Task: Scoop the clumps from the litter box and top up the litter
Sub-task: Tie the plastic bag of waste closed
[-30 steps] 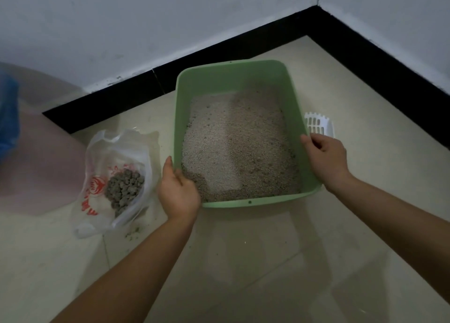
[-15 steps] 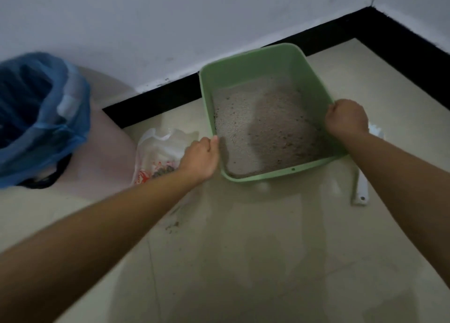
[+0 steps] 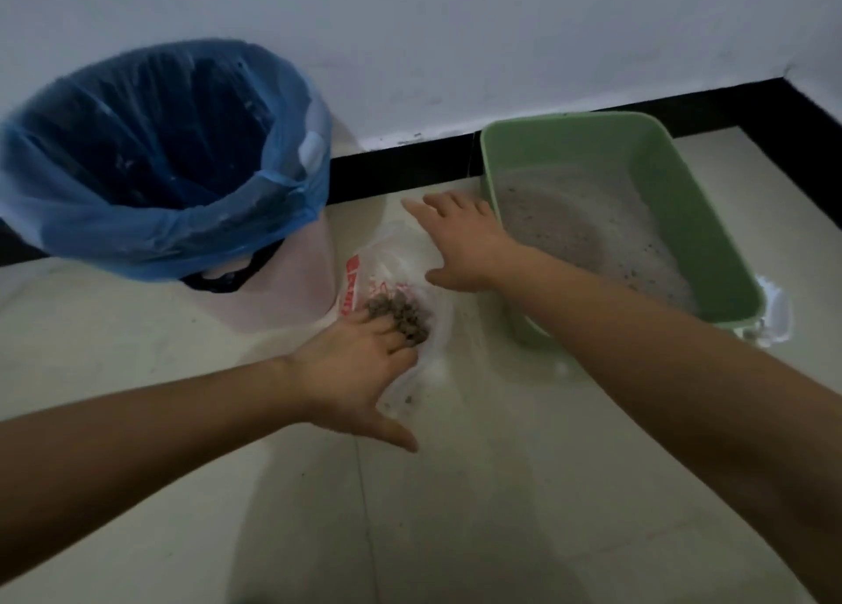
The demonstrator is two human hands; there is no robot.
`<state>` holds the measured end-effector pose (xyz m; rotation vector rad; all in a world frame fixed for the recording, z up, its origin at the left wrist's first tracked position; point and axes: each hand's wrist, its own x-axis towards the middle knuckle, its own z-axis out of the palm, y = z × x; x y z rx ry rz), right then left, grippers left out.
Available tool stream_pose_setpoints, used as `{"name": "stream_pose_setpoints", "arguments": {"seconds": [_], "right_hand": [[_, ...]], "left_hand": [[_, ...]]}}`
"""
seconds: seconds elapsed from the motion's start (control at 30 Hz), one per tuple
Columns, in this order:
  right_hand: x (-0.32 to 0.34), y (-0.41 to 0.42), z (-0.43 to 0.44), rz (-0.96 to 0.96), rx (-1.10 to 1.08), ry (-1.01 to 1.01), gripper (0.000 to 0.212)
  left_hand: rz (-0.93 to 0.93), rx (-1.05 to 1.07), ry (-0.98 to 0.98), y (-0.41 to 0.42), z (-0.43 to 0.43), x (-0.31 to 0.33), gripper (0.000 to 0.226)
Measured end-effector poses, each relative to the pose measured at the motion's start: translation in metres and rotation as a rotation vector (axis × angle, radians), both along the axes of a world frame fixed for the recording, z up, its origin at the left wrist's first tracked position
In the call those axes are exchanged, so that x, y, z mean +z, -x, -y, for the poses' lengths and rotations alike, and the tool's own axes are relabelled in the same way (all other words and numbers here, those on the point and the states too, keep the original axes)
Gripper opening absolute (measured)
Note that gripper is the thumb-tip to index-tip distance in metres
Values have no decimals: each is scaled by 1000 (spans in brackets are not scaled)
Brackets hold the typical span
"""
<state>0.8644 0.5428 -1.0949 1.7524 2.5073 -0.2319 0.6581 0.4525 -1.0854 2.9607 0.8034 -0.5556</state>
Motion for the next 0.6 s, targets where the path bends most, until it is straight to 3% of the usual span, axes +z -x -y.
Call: {"name": "stream_pose_setpoints", "arguments": {"seconds": [0.07, 0.13, 0.23, 0.33, 0.4, 0.5, 0.6], "right_hand": [[-5, 12, 0, 83, -70, -83, 46], [2, 17, 0, -142, -239, -99, 38], [36, 12, 7, -581, -407, -120, 37], [87, 8, 27, -764, -362, -255, 41], [108, 4, 43, -885, -372, -334, 43], [112, -2, 66, -1129, -443, -393, 28], [83, -17, 77, -1082, -557, -156, 25]], "left_hand": [[-68, -85, -61, 9, 1, -2, 43], [-75, 21, -105, 14, -3, 8, 10], [149, 269, -239, 22, -20, 28, 14], [677, 444, -307, 27, -23, 47, 28], [929, 486, -296, 25, -21, 58, 27], [970, 420, -318, 17, -22, 75, 27], [753, 339, -274, 14, -29, 74, 30]]}}
